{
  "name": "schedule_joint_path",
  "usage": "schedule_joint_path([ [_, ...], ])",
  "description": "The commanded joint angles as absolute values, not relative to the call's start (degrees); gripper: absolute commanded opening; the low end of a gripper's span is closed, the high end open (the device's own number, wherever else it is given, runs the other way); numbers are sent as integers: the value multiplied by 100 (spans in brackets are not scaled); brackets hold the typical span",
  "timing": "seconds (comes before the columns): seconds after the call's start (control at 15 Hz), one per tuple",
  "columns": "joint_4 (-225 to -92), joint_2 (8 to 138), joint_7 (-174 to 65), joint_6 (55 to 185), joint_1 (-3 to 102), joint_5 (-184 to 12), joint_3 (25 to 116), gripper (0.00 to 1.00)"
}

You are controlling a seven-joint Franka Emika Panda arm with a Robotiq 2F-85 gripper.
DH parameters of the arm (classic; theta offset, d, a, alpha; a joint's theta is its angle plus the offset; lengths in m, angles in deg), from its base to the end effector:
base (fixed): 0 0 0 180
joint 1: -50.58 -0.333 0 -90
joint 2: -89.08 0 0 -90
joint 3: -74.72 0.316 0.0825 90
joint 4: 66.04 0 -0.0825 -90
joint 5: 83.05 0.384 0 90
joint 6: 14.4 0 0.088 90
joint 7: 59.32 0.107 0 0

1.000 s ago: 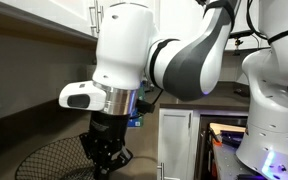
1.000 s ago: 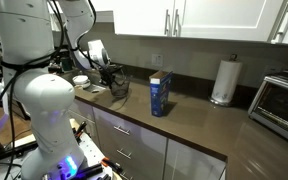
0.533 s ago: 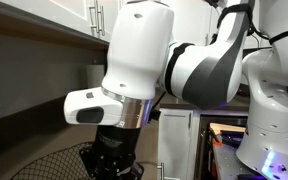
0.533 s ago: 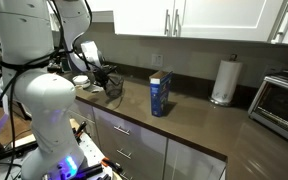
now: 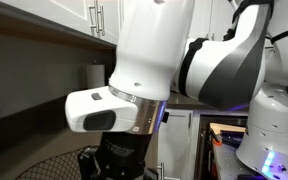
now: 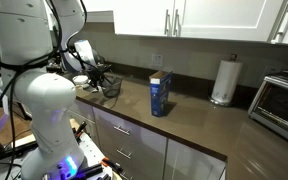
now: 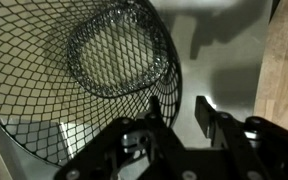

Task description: Move the basket to the left

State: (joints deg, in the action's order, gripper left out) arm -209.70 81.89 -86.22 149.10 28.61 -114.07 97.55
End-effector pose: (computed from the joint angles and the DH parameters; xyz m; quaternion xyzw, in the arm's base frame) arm 0.3221 0.3624 0.2583 0.6363 0.7581 0.1280 0.0627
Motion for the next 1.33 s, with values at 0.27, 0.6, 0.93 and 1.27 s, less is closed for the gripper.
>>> schedule_joint_path([
  [0.27, -21039, 8822, -9389, 14134, 2928, -10354, 10090, 98],
  [0.6, -20932, 9356, -9398, 13824, 2912, -10197, 9781, 100],
  [0.93, -20846, 9723, -9768, 13472, 2839, -9455, 9286, 100],
  [1.27, -20724, 10044, -10191, 12204, 2886, -8697, 8944, 100],
])
